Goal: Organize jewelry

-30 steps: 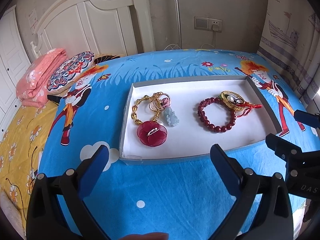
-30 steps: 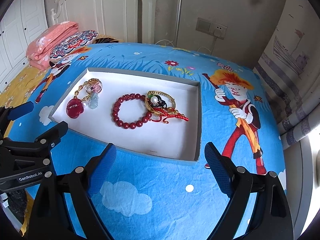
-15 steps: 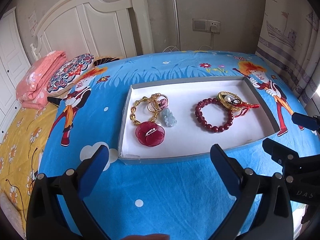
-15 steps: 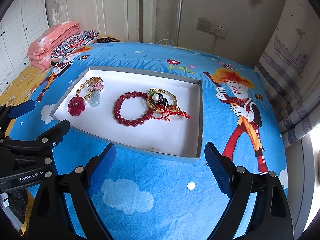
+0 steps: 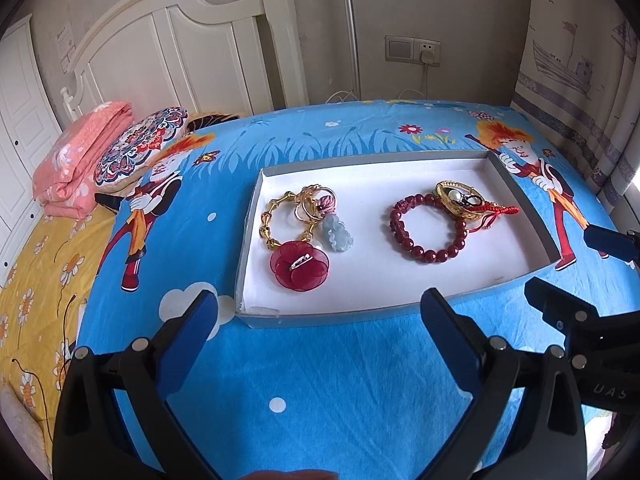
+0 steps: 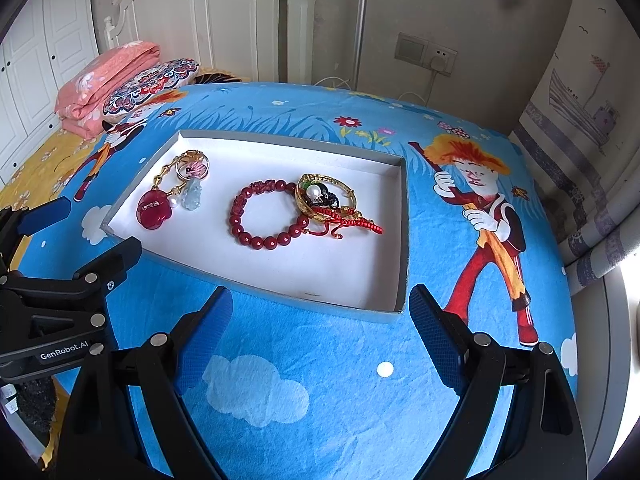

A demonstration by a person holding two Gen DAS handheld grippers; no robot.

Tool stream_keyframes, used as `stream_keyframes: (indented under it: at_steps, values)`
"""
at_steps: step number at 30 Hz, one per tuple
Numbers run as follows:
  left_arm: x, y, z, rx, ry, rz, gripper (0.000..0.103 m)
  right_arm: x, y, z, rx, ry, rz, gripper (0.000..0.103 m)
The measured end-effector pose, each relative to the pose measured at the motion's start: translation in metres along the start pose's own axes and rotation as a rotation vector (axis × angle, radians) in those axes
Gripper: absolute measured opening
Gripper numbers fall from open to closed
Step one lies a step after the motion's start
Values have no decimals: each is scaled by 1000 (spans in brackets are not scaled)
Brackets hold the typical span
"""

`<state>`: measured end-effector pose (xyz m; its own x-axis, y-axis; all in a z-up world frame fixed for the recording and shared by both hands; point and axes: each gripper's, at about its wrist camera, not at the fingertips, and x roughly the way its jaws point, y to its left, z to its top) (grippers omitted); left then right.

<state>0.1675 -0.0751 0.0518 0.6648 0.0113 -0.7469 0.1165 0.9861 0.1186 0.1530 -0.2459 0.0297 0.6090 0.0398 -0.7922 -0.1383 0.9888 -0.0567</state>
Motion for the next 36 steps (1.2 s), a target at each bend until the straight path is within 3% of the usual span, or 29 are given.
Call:
stream_keyframes:
  at_steps: [13,17,26,36]
  values:
    - [1,2,-1,-4,1,1,98,0,4,-2,0,-6,11,84]
    - [-3,3,-1,-16,-22,8,98,-11,4,-6,19,-83,5,84]
    - [-20,-5,-24,-71,-177,64,98,-26,11,-48,83,-284,-32,84]
    - [-5,-16,-46,-59,-149,51,98,-15,-4,-60,128,-273,-37,84]
